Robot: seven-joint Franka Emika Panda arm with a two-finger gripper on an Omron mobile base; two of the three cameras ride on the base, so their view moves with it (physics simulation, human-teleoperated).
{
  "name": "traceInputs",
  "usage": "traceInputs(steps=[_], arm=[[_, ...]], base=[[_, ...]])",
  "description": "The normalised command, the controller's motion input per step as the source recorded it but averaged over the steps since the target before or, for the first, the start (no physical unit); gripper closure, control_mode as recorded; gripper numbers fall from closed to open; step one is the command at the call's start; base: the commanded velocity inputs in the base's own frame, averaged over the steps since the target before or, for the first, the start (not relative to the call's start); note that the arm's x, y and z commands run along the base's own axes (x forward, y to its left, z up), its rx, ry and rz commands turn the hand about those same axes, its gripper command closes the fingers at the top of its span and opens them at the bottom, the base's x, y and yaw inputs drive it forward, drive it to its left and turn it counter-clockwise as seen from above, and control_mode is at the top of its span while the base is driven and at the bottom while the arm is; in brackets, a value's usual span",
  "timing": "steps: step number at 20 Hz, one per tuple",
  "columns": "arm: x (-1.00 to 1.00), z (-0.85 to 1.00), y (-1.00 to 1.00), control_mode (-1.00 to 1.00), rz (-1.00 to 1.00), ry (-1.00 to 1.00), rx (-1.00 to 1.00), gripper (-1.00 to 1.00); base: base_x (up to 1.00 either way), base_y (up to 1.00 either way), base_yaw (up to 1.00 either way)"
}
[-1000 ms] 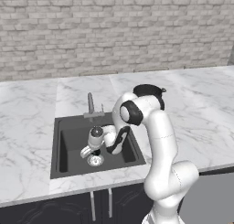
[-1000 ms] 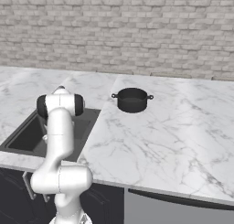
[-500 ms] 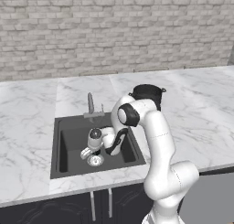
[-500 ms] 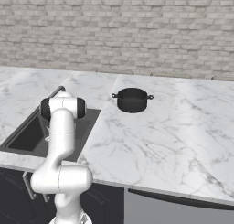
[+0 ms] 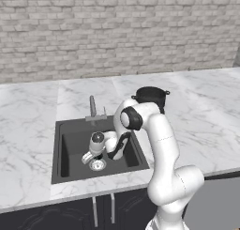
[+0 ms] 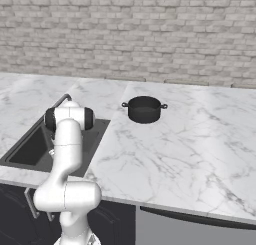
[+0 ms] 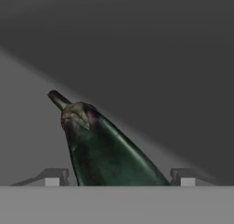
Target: Turn on the sink faucet. Then move the eggplant from the counter to the sink. Turn off the sink. Move the vegetable from the sink to the pot next to the stove. Finally move the pot to the front center burner.
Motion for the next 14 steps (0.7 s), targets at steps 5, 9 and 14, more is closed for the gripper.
traceInputs(steps=[5, 9, 14], arm=[[-0.02, -0.07, 0.0, -1.0, 0.0, 0.0, 0.0, 1.0], [-0.14, 0.03, -0.09, -1.0, -0.04, 0.0, 0.0, 1.0], [-0.31, 0.36, -0.09, -1.0, -0.06, 0.0, 0.0, 1.0]], base=[[0.0, 0.0, 0.0], [0.0, 0.0, 0.0], [0.0, 0.0, 0.0]])
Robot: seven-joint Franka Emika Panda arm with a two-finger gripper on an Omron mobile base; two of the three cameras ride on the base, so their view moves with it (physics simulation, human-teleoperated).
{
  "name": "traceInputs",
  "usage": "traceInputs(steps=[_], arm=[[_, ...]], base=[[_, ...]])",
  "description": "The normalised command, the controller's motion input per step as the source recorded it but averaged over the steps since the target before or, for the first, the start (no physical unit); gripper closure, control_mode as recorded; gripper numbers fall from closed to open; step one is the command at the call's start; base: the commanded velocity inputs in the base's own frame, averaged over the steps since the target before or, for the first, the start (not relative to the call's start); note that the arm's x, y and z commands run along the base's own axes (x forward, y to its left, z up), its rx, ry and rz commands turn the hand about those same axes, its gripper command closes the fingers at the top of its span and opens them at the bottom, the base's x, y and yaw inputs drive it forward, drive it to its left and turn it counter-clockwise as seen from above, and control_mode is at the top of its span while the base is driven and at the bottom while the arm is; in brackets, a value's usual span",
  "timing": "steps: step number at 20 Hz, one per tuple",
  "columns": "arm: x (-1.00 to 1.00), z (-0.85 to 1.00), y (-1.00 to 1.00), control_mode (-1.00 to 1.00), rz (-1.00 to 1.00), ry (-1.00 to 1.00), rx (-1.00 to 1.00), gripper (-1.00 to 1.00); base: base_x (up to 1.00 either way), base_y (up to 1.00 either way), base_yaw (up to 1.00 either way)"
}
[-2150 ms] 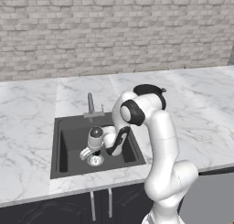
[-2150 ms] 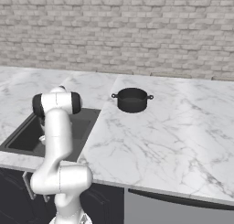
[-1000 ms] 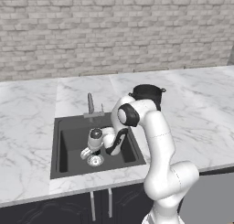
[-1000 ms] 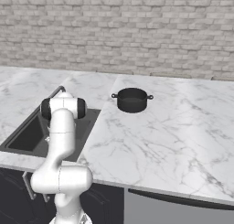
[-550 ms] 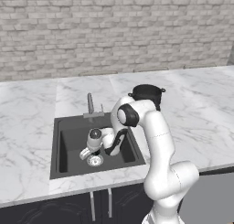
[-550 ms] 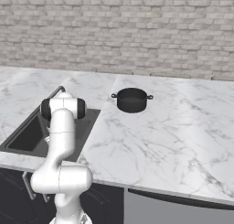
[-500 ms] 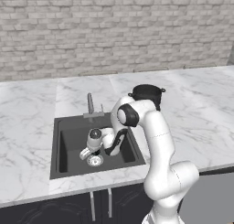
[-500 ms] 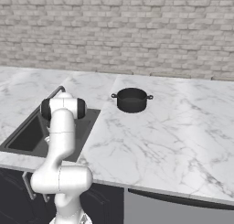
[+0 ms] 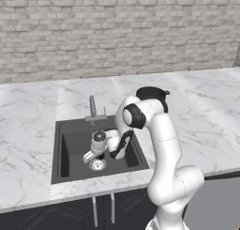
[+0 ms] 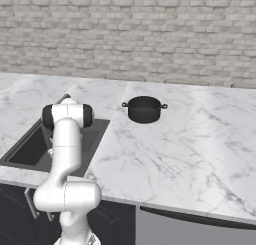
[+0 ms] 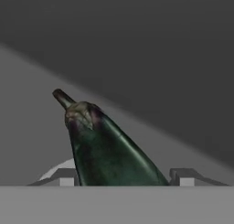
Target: Turn on the sink faucet. Then move the eggplant from the counter to the sink. Turn off the sink. Move the vegetable from the sink to the pot next to the stove. Finally move the pot to the front center burner.
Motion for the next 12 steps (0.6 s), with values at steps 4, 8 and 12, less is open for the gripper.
traceInputs(steps=[4, 8, 12], arm=[[-0.28, 0.59, 0.0, -1.0, -0.03, 0.0, 0.0, 1.0], [-0.34, 0.58, -0.01, -1.0, -0.02, 0.0, 0.0, 1.0], [-0.39, 0.43, -0.13, -1.0, 0.0, 0.0, 0.0, 1.0]], base=[[0.0, 0.0, 0.0], [0.0, 0.0, 0.0], [0.0, 0.0, 0.0]])
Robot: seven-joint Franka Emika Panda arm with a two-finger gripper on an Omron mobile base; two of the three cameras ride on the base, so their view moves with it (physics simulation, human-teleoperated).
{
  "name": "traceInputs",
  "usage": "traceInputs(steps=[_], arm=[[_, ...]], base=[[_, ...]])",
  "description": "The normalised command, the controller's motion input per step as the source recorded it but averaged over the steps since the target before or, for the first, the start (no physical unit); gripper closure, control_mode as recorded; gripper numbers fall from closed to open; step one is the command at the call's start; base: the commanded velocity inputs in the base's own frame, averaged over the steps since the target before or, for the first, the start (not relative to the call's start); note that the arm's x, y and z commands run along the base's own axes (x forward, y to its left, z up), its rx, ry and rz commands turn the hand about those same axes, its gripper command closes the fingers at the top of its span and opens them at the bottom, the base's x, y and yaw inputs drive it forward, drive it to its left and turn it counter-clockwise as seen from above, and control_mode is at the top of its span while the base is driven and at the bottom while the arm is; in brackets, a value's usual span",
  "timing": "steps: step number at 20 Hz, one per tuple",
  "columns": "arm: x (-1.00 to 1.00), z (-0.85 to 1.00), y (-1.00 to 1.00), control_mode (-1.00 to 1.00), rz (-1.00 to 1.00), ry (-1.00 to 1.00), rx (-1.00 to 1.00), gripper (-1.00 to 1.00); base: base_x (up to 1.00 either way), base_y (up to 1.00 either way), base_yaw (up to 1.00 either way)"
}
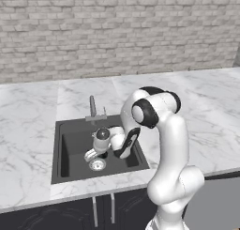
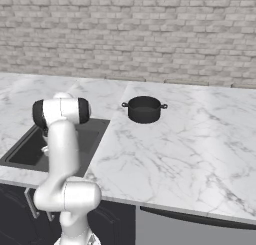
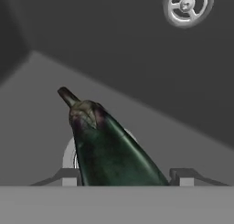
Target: Turn on the sink faucet. Then move the eggplant from the counter to the sink. Turn off the sink. Move the vegetable from the sink to the pot next to the stove. Finally move the pot to the front center burner.
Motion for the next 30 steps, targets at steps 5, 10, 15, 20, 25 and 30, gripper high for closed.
traceInputs(steps=[5, 10, 15, 20, 25, 30], arm=[[-0.32, 0.57, -0.25, -1.0, -0.02, 0.0, 0.01, 1.0], [-0.21, 0.68, -0.16, -1.0, -0.07, 0.0, 0.02, 1.0], [-0.21, 0.75, -0.23, -1.0, -0.08, 0.0, 0.03, 1.0], [-0.09, 0.86, -0.25, -1.0, -0.07, 0.0, 0.0, 1.0], [0.0, 0.95, -0.11, -1.0, -0.04, 0.0, 0.0, 1.0], [-0.05, 1.0, -0.03, -1.0, -0.03, 0.0, 0.0, 1.0]], base=[[0.0, 0.0, 0.0], [0.0, 0.0, 0.0], [0.0, 0.0, 0.0], [0.0, 0.0, 0.0], [0.0, 0.0, 0.0], [0.0, 0.0, 0.0]])
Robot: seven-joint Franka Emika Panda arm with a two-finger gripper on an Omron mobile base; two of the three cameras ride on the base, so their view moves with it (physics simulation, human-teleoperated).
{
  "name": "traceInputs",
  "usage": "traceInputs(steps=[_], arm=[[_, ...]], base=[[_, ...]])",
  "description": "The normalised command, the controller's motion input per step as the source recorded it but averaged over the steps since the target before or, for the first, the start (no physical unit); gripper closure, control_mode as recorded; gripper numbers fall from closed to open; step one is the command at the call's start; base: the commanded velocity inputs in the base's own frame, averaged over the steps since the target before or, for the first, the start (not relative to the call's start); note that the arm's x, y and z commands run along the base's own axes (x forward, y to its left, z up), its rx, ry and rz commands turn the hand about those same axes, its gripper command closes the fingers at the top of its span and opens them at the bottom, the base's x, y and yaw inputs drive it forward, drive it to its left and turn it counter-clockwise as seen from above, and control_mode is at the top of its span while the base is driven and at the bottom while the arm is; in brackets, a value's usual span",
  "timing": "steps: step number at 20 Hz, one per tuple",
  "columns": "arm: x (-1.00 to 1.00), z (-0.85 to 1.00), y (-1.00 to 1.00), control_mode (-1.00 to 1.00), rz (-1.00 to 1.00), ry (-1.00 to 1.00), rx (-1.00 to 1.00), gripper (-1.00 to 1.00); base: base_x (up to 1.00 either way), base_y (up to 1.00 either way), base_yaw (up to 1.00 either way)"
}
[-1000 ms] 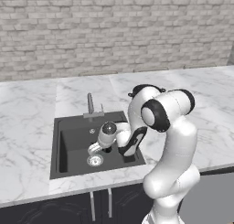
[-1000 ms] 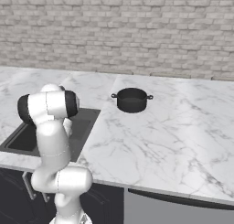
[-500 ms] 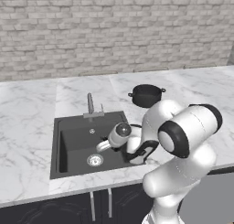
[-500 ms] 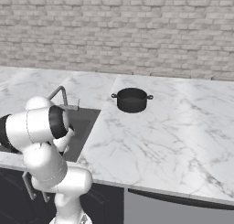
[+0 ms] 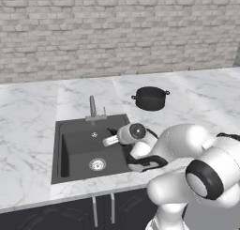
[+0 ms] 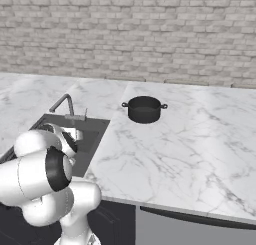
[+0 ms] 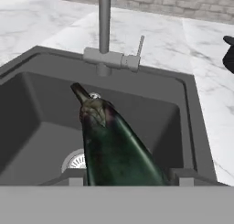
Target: Turn on the sink faucet. Then move the eggplant from the counter to the sink. Turn off the sink. Move the vegetable from the sink to the pot next to the stove. Finally move the pot to the front center burner.
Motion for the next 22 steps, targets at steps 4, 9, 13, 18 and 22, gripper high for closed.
traceInputs(steps=[4, 9, 13, 18, 22], arm=[[-0.1, 0.97, 0.0, -1.0, -0.04, 0.0, 0.0, 1.0], [-0.11, 0.92, -0.09, -1.0, -0.06, 0.0, 0.0, 1.0], [-0.04, 0.82, -0.25, -1.0, -0.07, 0.05, 0.0, 1.0], [-0.2, 0.32, -0.25, -1.0, -0.07, 0.19, -0.01, 1.0], [-0.27, 0.14, -0.24, -1.0, -0.05, 0.28, -0.01, 1.0]], base=[[0.0, 0.0, 0.0], [0.0, 0.0, 0.0], [0.0, 0.0, 0.0], [0.0, 0.0, 0.0], [0.0, 0.0, 0.0]])
